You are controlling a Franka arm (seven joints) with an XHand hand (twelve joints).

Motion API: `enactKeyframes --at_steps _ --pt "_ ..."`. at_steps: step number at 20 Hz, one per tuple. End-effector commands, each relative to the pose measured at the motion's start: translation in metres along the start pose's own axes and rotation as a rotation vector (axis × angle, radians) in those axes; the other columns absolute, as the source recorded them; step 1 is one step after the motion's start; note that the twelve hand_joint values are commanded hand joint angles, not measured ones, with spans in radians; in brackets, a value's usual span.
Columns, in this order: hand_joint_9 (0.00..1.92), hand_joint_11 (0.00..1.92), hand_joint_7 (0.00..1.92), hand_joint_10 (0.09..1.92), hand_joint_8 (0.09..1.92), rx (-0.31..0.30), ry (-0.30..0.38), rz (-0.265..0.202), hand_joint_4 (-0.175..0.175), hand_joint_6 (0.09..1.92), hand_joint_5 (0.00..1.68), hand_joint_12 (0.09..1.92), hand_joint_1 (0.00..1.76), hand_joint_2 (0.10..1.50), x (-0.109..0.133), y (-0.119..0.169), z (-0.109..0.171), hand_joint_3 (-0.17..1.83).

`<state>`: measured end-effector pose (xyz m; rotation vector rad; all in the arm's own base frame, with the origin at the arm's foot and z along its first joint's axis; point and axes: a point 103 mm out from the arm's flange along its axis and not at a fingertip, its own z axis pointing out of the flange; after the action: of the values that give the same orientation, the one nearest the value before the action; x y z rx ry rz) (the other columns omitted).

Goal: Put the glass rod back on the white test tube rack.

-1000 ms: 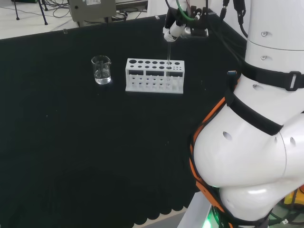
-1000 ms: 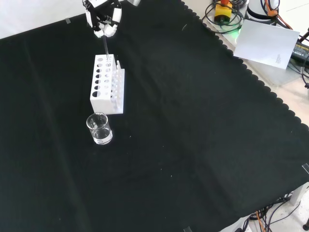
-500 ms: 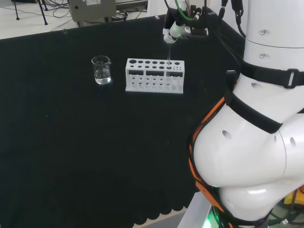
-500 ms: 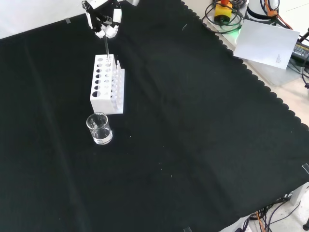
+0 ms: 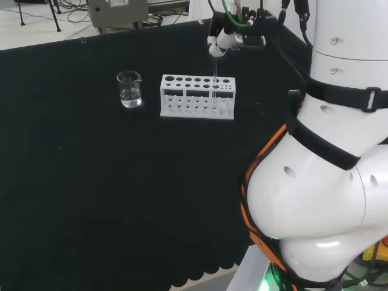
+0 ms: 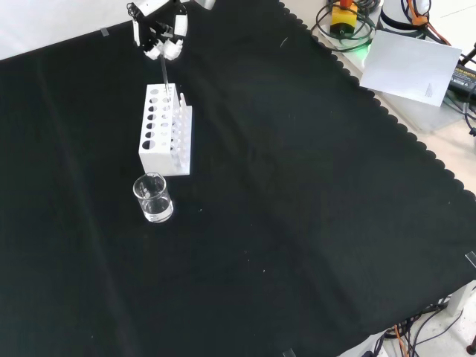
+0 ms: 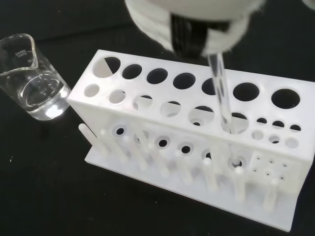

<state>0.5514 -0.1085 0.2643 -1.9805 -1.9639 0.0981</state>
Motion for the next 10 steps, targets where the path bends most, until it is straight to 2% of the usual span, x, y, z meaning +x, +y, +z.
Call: enactKeyframes --at_steps 1,3,6,10 --pt "1.92 1.87 1.46 0.55 0.36 0.001 -0.006 0.005 -0.175 0.8 0.94 0.66 1.43 0.55 -0.0011 -0.0027 -0.0032 0.71" --pt "1.92 1.88 1.45 0.59 0.37 -0.001 -0.007 0.006 -0.175 0.83 0.9 0.69 1.43 0.56 -0.0011 -0.003 -0.0035 0.69" --pt "1.92 1.89 1.33 0.61 0.45 -0.007 -0.008 0.008 -0.175 0.86 0.86 0.71 1.38 0.41 -0.0014 -0.0034 -0.0041 0.87" --pt "1.92 1.9 1.26 0.62 0.56 -0.01 -0.007 0.009 -0.175 0.87 0.85 0.72 1.37 0.37 -0.002 -0.0045 -0.0053 0.93"
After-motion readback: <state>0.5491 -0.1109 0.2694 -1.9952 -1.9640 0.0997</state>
